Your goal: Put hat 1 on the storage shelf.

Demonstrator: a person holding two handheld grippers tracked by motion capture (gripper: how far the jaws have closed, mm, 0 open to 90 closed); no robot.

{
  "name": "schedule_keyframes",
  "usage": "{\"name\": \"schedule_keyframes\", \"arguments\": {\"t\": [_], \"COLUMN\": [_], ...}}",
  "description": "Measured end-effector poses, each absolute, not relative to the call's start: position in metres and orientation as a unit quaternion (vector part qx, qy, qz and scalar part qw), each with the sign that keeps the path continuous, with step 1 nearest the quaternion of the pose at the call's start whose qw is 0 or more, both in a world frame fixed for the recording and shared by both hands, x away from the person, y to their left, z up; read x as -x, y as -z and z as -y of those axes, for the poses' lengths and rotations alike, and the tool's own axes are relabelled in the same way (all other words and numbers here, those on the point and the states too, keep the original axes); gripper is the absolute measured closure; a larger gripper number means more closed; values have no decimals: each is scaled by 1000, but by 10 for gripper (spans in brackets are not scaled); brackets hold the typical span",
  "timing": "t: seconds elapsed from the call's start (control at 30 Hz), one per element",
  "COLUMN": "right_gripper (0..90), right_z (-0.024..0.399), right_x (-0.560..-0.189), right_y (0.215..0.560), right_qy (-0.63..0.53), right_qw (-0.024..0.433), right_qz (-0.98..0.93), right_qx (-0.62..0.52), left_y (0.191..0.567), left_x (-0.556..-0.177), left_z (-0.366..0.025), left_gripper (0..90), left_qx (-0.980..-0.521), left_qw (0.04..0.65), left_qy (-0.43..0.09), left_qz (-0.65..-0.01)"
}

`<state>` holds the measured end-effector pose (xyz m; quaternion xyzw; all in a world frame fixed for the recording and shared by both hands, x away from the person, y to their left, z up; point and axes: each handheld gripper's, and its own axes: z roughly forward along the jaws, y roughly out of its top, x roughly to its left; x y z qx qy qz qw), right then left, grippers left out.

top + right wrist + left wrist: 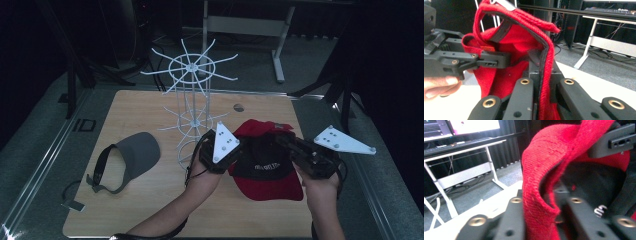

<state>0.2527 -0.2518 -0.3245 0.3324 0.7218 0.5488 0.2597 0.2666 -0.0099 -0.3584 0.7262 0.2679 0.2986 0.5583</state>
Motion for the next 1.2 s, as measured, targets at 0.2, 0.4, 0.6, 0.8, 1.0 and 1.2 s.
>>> {"name": "schedule_keyframes", "arguments": {"t": [0.2, 0.4, 0.6, 0.8, 1.0, 1.2], "right_gripper": [863, 859, 848, 761, 557, 473], "right_z": [254, 260, 266, 275, 284, 290], "right_x": [-250, -244, -238, -230, -224, -219], "right_y": [328, 337, 347, 356, 364, 374], "right_qy": [-549, -550, -551, -554, -540, -538], "right_qw": [257, 247, 239, 231, 215, 187], "right_qz": [-722, -723, -724, -723, -742, -757], "right_qx": [-333, -338, -339, -344, -335, -321], "left_y": [356, 350, 345, 343, 340, 341], "left_x": [-266, -264, -262, -259, -259, -256], "left_z": [14, 16, 20, 24, 22, 23], "left_gripper": [837, 843, 845, 845, 845, 845], "left_qx": [-734, -735, -737, -738, -736, -739], "left_qw": [546, 548, 549, 551, 558, 556], "left_qy": [-307, -308, -309, -310, -301, -307], "left_qz": [-264, -253, -245, -235, -235, -224]}}
